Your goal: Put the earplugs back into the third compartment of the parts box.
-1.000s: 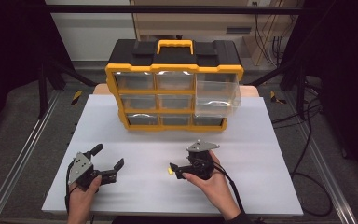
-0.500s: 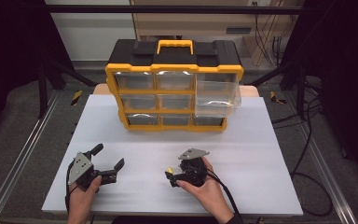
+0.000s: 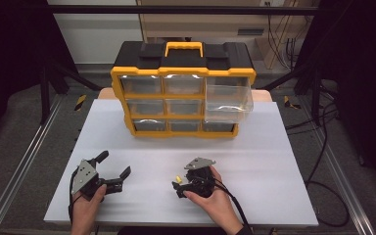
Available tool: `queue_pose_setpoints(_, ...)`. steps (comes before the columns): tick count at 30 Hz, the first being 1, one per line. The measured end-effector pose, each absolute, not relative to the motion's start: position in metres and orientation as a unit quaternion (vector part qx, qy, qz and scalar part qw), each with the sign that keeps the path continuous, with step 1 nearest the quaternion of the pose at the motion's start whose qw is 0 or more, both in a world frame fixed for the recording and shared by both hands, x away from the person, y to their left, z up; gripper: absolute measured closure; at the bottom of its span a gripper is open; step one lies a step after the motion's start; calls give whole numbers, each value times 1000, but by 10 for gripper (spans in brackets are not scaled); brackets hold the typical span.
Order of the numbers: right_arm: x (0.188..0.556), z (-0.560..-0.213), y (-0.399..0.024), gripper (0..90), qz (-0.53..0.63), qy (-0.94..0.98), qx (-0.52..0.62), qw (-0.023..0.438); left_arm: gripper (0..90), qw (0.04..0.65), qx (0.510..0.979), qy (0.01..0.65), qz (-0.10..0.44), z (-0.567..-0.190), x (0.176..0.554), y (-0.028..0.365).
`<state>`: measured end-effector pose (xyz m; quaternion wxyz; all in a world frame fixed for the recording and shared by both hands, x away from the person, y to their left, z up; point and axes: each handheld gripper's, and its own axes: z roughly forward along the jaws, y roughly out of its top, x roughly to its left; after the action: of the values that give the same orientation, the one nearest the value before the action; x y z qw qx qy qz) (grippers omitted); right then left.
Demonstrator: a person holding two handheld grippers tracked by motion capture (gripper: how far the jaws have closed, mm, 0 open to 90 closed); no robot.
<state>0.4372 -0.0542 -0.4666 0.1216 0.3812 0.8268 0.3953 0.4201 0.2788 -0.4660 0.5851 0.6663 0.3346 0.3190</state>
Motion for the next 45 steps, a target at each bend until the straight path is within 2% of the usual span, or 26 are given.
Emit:
queue_pose_setpoints(11, 439, -468, -58, 172, 391, 824, 390, 126, 11, 584, 668, 333, 319, -466, 420, 280)
queue_pose_setpoints(17, 438, -472, -51, 222, 385, 831, 382, 123, 11, 585, 667, 334, 318, -466, 421, 280)
queue_pose_setpoints(28, 444, -464, -55, 453, 418, 808, 398, 122, 11, 583, 672, 330, 317, -467, 422, 277)
queue_pose_setpoints(42, 445, -479, -38, 683, 368, 846, 362, 134, 11, 582, 672, 332, 315, -467, 423, 277)
queue_pose_setpoints(45, 446, -479, -41, 772, 373, 845, 362, 125, 11, 581, 674, 331, 313, -468, 423, 276)
